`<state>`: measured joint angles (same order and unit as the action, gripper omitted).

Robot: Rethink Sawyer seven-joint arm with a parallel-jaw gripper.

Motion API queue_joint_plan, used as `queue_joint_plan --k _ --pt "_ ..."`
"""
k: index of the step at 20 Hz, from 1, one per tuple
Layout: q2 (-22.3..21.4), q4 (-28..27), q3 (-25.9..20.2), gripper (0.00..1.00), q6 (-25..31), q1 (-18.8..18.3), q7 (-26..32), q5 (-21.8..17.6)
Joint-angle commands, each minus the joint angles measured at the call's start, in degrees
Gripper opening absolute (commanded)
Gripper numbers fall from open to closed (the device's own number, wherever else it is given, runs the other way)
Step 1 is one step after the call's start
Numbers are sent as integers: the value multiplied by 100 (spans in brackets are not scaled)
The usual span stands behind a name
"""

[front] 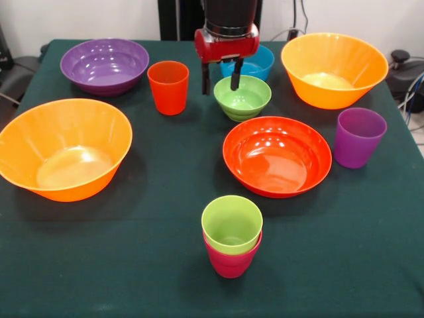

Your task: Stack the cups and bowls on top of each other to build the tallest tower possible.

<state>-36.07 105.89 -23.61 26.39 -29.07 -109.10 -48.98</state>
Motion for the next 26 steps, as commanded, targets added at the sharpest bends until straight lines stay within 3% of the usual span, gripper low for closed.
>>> queue_joint_plan --k 1,11,21,22,26 --pt "500 -136 413 100 -488 284 -413 -507" --pt "794 -355 789 100 -859 501 -409 -486" --pt "978 -445 785 100 -1023 455 -99 -323" --pt "982 -436 757 0 -1004 424 -36 -286" --pt "954 -447 761 0 -980 450 -71 -216"
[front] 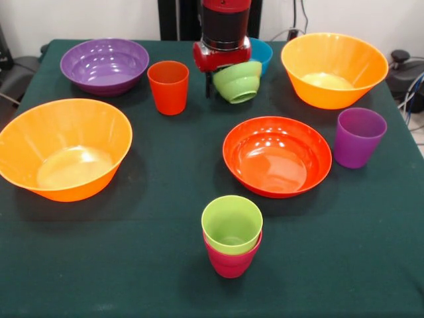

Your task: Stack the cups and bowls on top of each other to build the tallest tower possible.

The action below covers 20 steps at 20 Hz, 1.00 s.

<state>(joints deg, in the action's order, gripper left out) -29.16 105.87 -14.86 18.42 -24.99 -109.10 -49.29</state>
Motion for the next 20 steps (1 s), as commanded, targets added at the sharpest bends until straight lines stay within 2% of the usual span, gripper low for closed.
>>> queue_joint_plan --k 1,3,13,20 --pt "184 -440 -26 0 -175 144 -197 -150" --pt "52 -315 15 0 -230 123 -290 -95" --pt "-247 -142 -232 0 66 -99 -42 192" --pt "-964 391 -437 0 457 -269 186 587"
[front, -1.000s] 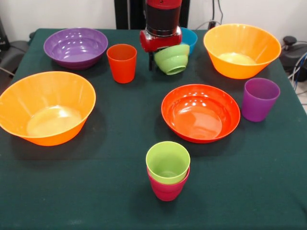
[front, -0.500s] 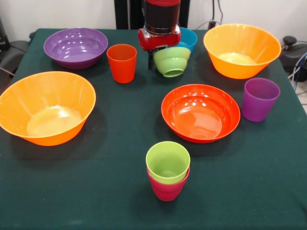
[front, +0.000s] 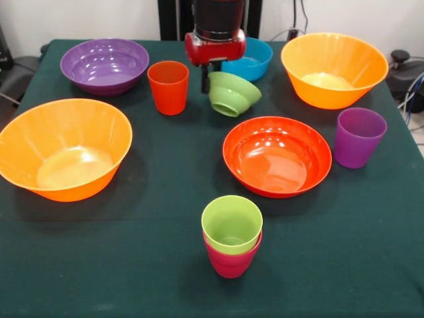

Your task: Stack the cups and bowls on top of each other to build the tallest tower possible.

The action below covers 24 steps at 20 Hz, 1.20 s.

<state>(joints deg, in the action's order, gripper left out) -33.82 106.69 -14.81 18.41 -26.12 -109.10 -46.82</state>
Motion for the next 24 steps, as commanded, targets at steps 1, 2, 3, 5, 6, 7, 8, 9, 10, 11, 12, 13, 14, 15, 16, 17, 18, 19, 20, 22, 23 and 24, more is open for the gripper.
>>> queue_joint_plan --k 1,2,3,5,6,7,8,9,10,11,12,13,14,15,16,17,18,19,20,22,23,24 --pt "-574 353 -475 0 531 -176 230 414" --pt "-628 386 -488 0 557 -189 259 453" --pt "-686 422 -514 0 609 -206 293 520" --pt "-744 424 -529 0 692 -201 338 599" --pt "-792 449 -538 0 716 -201 355 632" --pt "-830 460 -548 0 760 -200 380 677" --pt "-862 471 -560 0 788 -200 397 715" --pt "-875 468 -567 0 812 -199 414 740" --pt "-891 477 -611 0 870 -228 452 808" --pt "-890 474 -627 0 898 -239 471 842" --pt "-897 467 -664 0 927 -259 506 877" --pt "-896 461 -700 0 961 -286 530 932" --pt "-883 437 -721 0 1010 -296 552 973" --pt "-876 430 -744 0 1007 -316 541 1006" --pt "-866 431 -767 0 1002 -334 522 1039" --pt "-856 432 -790 0 996 -352 504 1072" --pt "-862 421 -817 0 1009 -356 492 1116" --pt "-856 405 -845 0 1017 -376 465 1179" --pt "-864 382 -839 0 1039 -349 445 1195" --pt "-904 347 -860 0 1091 -340 363 1318" --pt "-911 334 -910 0 1153 -373 310 1457" --pt "-916 275 -916 0 1225 -350 282 1533"
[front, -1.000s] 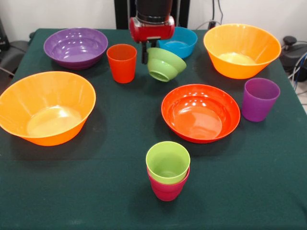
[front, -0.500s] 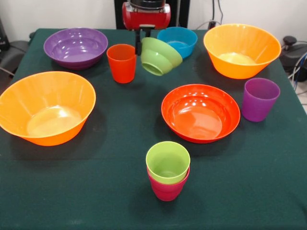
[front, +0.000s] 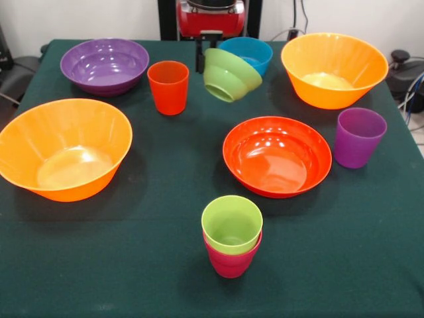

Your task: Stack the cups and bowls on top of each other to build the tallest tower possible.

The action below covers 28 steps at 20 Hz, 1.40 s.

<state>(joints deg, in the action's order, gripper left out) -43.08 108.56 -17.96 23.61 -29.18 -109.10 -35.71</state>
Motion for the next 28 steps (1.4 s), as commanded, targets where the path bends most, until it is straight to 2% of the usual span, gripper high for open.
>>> queue_joint_plan --k 1,4,11,21,28 --pt "-4 51 -626 0 748 -52 248 520" --pt "-32 -32 -732 0 888 -125 162 883" --pt "23 -398 -695 0 1072 -102 9 1410" --pt "642 -1446 -527 0 1230 -7 -107 1769" --pt "531 -1474 -527 0 1336 54 -297 2124"
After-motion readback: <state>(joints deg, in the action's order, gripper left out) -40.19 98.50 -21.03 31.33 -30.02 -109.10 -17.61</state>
